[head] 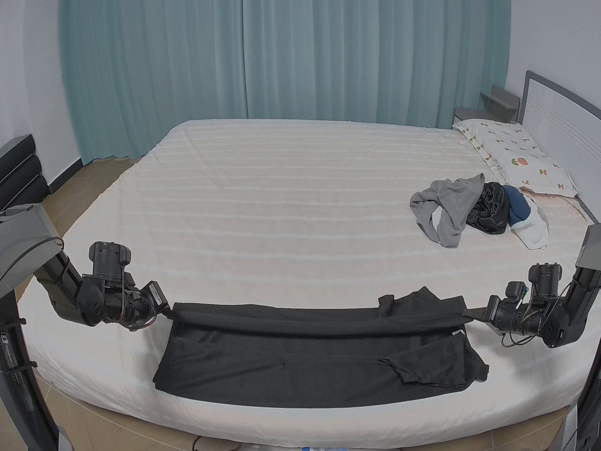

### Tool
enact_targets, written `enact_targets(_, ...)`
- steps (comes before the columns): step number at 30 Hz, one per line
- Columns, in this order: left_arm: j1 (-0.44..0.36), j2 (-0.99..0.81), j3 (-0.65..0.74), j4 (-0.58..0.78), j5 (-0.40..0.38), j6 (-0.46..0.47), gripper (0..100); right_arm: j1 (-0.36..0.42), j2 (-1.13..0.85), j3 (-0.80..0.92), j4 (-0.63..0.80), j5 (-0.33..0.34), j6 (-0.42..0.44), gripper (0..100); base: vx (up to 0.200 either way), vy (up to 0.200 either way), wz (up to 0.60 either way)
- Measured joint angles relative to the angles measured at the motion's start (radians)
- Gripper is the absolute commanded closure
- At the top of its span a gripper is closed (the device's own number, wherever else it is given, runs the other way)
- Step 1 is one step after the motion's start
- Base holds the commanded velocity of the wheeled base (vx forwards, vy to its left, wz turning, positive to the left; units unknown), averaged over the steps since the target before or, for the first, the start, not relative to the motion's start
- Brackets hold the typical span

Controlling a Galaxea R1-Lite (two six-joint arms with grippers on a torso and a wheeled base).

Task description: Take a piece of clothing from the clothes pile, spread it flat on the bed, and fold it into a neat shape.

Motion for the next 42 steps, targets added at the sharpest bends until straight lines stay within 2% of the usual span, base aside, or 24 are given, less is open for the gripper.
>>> enact_targets(8,-0.004,-0.020,0.096,-0.020,0.000,0.028,100,-0.017,0.014,0.068,-0.003,0.000,-0.098,100,0.000,0.000,0.00)
enact_targets(13,-0.007,-0.026,0.121,-0.020,0.000,0.032,100,-0.018,0.040,0.078,-0.003,-0.004,-0.120,100,0.000,0.000,0.00)
enact_targets(14,-0.008,-0.027,0.124,-0.020,0.000,0.033,0,-0.018,0.044,0.078,-0.003,-0.006,-0.121,100,0.000,0.000,0.00)
enact_targets(16,-0.013,-0.028,0.134,-0.019,0.000,0.037,0,-0.018,0.052,0.077,-0.003,-0.008,-0.124,100,0.000,0.000,0.00)
enact_targets(17,-0.016,-0.028,0.136,-0.019,-0.001,0.037,0,-0.018,0.056,0.075,-0.003,-0.010,-0.124,0,0.000,0.000,0.00)
enact_targets(28,-0.027,-0.033,0.142,-0.020,0.000,0.035,0,-0.026,0.041,0.063,-0.008,-0.010,-0.101,0,0.000,0.000,0.00)
enact_targets(34,-0.023,-0.049,0.118,-0.018,-0.004,0.024,0,-0.035,-0.007,0.040,-0.008,-0.011,0.000,0,0.000,0.000,0.00)
enact_targets(42,-0.027,-0.034,0.014,-0.013,-0.008,-0.054,0,-0.033,-0.001,-0.018,-0.010,-0.011,0.132,0,0.000,0.000,0.00)
